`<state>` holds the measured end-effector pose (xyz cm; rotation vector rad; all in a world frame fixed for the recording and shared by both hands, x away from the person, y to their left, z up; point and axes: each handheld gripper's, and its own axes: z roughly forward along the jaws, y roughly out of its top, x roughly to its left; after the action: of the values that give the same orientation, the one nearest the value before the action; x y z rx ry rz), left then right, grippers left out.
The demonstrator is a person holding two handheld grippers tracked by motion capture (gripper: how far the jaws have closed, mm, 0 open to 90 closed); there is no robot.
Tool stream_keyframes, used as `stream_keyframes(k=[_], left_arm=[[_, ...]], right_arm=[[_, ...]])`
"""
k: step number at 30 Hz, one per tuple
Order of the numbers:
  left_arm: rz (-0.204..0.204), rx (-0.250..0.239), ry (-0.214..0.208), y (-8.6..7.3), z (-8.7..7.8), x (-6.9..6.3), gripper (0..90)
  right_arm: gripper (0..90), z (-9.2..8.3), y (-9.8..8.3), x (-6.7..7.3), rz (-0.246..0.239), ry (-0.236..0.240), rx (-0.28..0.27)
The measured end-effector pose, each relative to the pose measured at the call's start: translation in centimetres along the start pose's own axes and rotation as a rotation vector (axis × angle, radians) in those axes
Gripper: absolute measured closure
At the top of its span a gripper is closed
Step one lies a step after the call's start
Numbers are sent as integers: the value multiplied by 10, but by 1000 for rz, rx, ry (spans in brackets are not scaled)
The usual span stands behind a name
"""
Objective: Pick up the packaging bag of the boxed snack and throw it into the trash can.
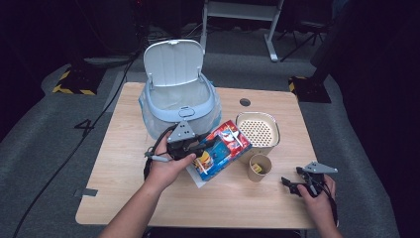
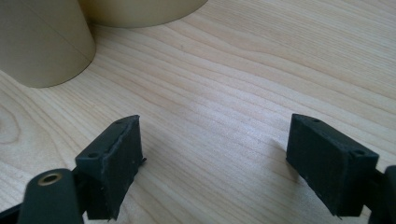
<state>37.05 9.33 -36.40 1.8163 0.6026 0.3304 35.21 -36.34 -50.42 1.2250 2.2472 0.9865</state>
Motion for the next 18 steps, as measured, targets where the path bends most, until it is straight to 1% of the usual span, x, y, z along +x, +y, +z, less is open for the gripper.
stream_keyframes(k=[1, 2, 5, 8, 13, 14, 18], left_arm=[[10, -4, 6, 4, -3, 1, 730], [9, -17, 9, 8, -6, 1, 731], [24, -44, 23, 19, -15, 3, 732], [14, -86, 15, 29, -23, 6, 734], [25, -123, 32, 44, -33, 10, 736], [33, -130, 38, 47, -35, 11, 736], [27, -169, 46, 56, -41, 15, 737]], right_arm=[[184, 0, 0, 0, 0, 0, 0], [184, 0, 0, 0, 0, 0, 0], [184, 0, 0, 0, 0, 0, 0], [184, 0, 0, 0, 0, 0, 0], [184, 0, 0, 0, 0, 0, 0], [184, 0, 0, 0, 0, 0, 0], [184, 0, 0, 0, 0, 0, 0]])
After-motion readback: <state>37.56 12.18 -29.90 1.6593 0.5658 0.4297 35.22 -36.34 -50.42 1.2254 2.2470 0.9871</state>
